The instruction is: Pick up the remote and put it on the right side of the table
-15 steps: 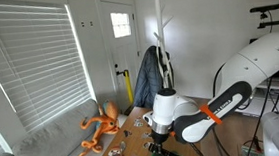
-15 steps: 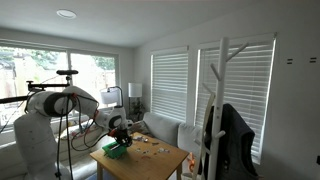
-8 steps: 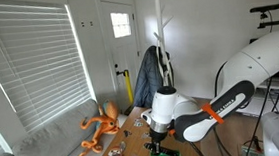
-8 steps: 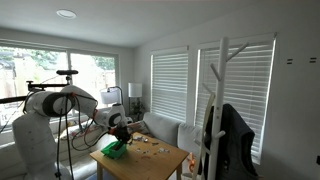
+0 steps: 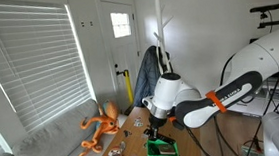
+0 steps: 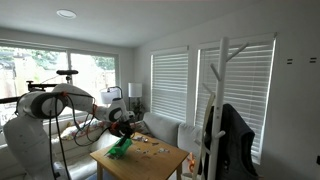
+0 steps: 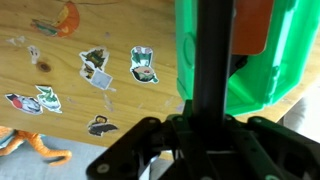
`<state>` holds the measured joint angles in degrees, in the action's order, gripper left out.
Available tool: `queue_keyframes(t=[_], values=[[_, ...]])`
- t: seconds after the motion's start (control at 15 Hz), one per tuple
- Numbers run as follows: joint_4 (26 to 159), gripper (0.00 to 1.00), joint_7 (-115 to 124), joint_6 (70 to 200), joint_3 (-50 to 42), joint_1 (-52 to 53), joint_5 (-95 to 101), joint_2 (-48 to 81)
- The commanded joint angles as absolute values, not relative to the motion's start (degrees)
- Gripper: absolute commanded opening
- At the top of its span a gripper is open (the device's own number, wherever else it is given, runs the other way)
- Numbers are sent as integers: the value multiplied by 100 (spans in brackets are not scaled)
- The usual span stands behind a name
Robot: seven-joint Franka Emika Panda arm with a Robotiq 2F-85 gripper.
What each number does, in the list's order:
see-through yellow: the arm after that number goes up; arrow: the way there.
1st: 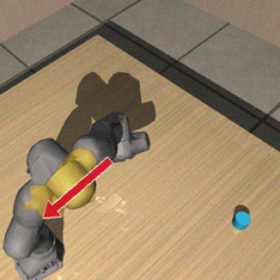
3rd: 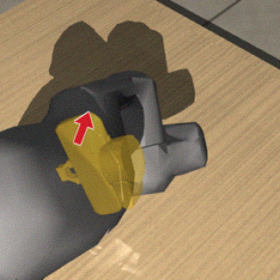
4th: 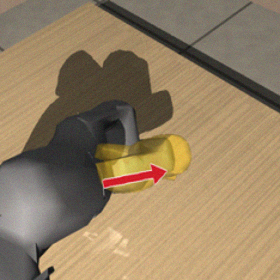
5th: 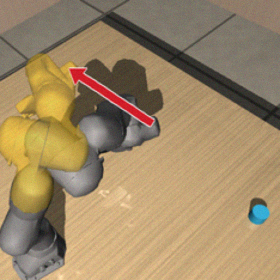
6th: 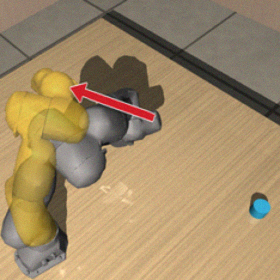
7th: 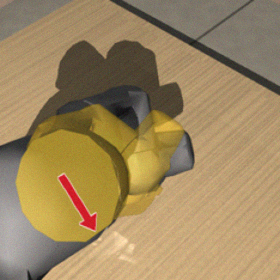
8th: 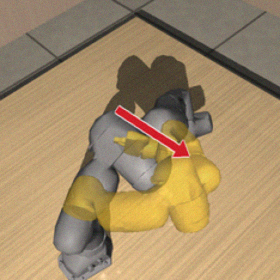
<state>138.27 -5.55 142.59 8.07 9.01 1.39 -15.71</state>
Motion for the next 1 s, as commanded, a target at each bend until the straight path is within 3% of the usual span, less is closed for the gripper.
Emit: queue_keyframes(t=[0.0, 0.47, 0.53, 0.6, 0.67, 0.93], values=[[13758, 3, -404, 13923, 758, 807, 152, -1557], [13775, 3, -798, 13747, 693, 1022, -882, -950], [13757, 27, -505, 13778, 748, 877, -460, -1013], [13752, 36, -546, 13769, 700, 861, -498, -1082], [13738, 9, -502, 13779, 691, 826, -434, -1090], [13668, 0, -796, 13650, 640, 916, -793, -1231]])
